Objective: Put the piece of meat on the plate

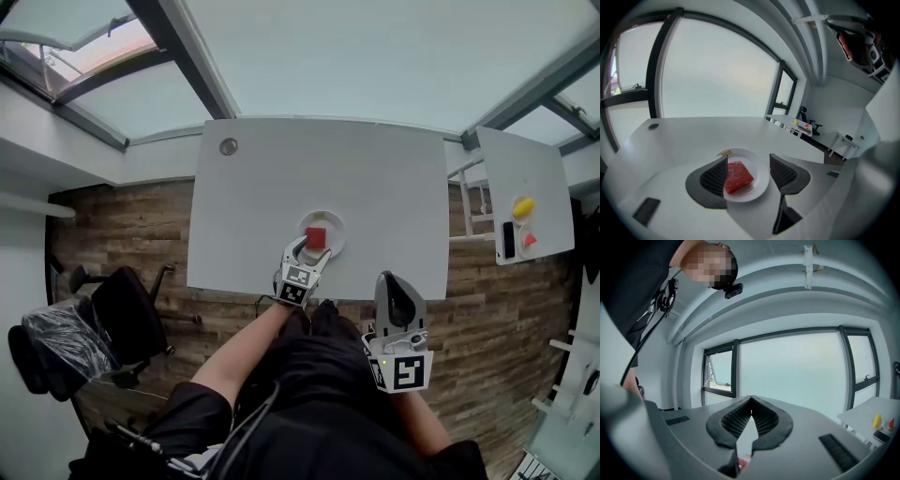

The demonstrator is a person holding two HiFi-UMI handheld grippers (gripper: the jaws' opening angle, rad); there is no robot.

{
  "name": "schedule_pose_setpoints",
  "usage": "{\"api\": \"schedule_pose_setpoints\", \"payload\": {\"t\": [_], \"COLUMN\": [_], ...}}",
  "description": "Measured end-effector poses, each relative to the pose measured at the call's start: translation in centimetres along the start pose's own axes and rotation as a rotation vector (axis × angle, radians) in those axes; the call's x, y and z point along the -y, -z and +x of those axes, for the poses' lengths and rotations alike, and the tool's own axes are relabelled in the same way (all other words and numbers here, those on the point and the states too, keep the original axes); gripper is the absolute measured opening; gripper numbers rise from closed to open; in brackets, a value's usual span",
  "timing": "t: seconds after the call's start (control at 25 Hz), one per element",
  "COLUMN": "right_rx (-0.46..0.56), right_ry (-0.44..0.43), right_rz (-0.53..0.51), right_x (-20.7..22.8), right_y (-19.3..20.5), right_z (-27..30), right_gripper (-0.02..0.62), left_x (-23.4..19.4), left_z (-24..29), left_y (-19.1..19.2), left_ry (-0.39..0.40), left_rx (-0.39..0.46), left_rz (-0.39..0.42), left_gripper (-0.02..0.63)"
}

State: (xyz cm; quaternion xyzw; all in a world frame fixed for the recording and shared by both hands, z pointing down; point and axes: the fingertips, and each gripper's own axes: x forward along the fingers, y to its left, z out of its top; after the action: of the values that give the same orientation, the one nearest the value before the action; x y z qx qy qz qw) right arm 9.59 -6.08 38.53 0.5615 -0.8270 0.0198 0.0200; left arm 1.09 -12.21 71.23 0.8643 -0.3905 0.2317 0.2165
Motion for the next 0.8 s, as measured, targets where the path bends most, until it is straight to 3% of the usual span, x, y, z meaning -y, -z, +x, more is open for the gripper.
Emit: {"api": "schedule_pose_setpoints", "payload": {"t": [0.2, 0.36, 0.6, 0.8], "right_rx": [0.009, 0.028, 0.052, 0.040], "right_ry": [-0.022, -0.054, -0.064, -0.049], "right_rz": [0.003, 0.004, -0.006, 0.000], "right_x": [-0.3, -1.4, -1.7, -2.0], "right_y": [-0.3, -0.9, -1.8, -1.3], "right_z": [0.0, 0.7, 1.3, 1.3], "right_gripper": [0.005, 0.005, 0.005, 0.005], "left_x": [0.3, 1.0, 2.5, 3.5], "left_z": [-2.9, -5.7, -10.0, -14.3], "left_y": [-2.8, -5.2, -10.0, -14.0], "left_ry": [-0.017, 0.014, -0.002, 0.004], "left_rx": [0.095, 0.184, 0.297, 0.415], "left_rz": [-0.042, -0.088, -0.047, -0.070], "left_gripper": [0.268, 0.268, 0.268, 0.268]}}
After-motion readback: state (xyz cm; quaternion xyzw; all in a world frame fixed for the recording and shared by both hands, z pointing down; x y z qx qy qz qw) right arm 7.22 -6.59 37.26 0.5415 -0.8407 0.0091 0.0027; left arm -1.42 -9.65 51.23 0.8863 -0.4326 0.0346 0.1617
